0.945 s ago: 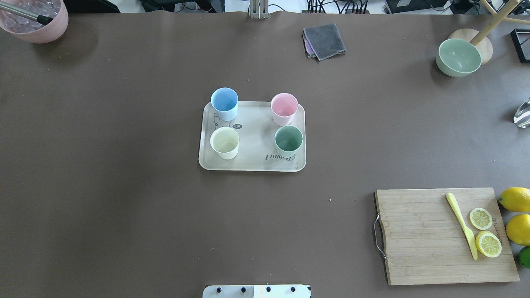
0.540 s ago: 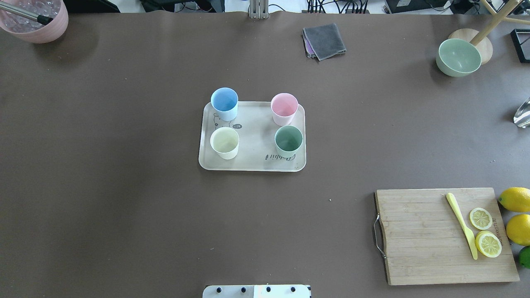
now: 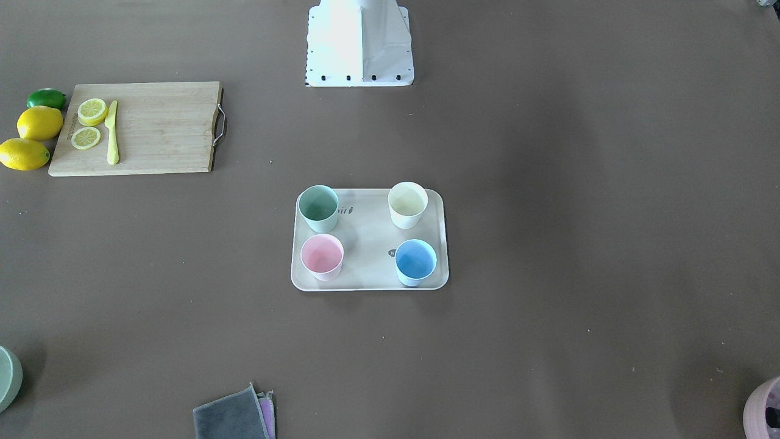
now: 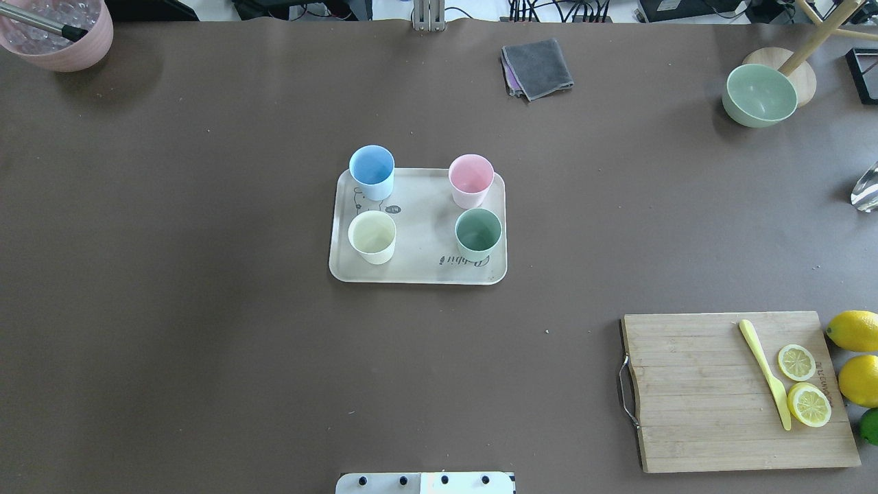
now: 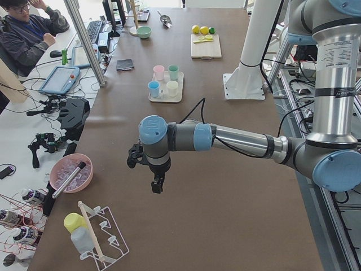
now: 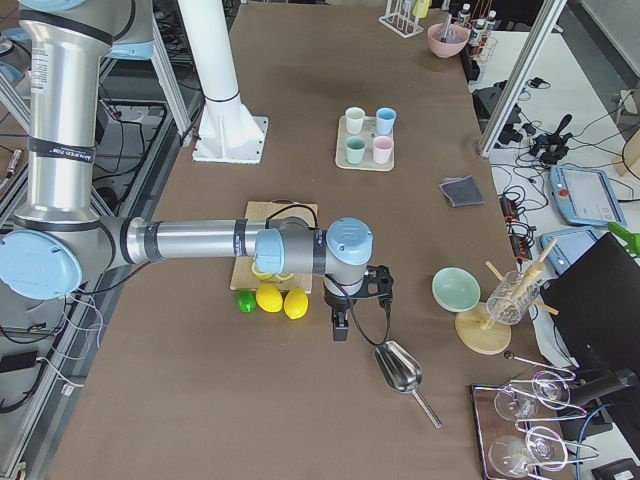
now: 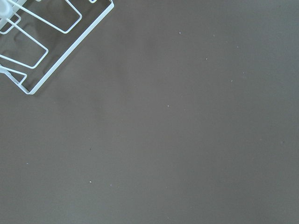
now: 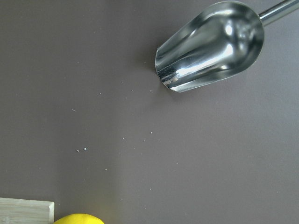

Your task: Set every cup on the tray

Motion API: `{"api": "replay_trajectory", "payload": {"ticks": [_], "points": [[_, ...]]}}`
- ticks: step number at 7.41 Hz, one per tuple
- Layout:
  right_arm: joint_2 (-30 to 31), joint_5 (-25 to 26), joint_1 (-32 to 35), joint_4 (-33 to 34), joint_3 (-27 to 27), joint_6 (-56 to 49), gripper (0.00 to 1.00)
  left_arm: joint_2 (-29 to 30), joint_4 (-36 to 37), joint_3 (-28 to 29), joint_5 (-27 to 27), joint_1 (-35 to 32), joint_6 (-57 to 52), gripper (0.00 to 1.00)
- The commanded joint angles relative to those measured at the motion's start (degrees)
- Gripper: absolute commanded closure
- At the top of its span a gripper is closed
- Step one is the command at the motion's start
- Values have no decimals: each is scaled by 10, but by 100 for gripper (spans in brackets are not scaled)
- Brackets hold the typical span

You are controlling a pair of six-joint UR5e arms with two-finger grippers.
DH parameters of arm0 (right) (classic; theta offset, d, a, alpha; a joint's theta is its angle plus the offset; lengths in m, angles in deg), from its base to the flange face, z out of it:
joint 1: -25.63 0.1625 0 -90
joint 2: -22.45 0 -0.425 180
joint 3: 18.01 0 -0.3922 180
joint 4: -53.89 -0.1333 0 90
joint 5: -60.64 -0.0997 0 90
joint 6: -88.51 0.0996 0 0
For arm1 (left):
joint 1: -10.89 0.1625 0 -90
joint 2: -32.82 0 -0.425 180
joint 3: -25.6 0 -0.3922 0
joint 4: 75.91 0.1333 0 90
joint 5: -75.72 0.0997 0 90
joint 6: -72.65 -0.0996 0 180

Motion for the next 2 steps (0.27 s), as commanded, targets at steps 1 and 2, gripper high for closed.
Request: {"api": "replay_trajectory", "payload": {"ticks": [1, 2], "points": [[0, 0, -1, 0, 1, -1, 0, 0, 0, -2, 0, 0, 0, 2], [0, 0, -1, 0, 0, 0, 0, 0, 0, -2, 0, 0, 0, 2]]}}
